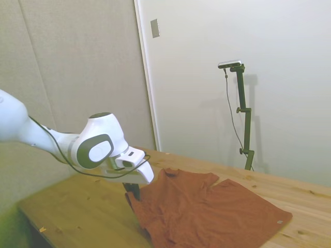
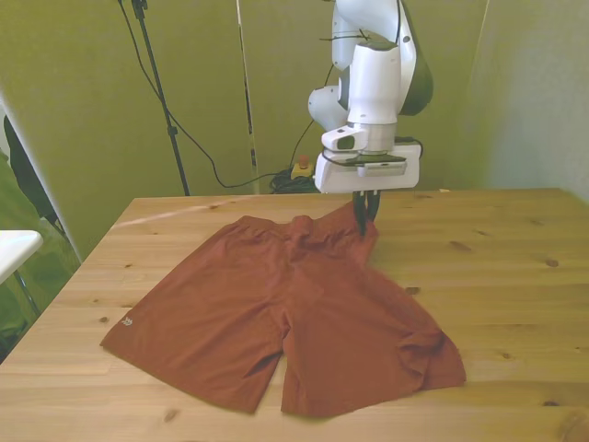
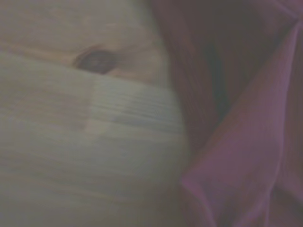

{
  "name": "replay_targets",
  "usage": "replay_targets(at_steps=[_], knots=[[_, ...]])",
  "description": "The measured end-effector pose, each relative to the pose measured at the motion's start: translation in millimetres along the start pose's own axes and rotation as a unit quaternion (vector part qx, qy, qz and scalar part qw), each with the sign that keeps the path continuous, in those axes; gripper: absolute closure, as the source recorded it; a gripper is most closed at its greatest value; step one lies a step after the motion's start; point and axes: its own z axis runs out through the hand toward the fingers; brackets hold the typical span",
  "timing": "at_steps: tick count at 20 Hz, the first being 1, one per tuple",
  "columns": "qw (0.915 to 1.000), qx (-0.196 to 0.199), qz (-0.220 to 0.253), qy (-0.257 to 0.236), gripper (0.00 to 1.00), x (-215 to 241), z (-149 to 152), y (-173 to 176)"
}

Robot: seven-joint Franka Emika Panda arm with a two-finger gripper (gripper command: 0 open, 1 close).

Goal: Unfold the shorts

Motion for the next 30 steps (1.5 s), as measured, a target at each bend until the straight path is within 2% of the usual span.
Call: replay_targets(at_steps=[4, 8, 9, 15, 24, 28, 30], knots=[[0.9995, -0.010, -0.031, 0.002, 1.00, -47, 4, -11], [0.9989, -0.016, -0.043, 0.003, 1.00, -68, 9, -16], [0.9990, -0.017, -0.042, 0.004, 0.00, -71, 10, -17], [0.9992, -0.020, -0.033, 0.012, 0.00, -81, 1, -21], [0.9994, -0.021, -0.023, 0.013, 0.00, -92, -40, -26], [0.9998, -0.009, 0.007, 0.014, 0.00, -89, -69, -29], [0.9991, 0.003, 0.039, 0.015, 0.00, -85, -85, -28]])
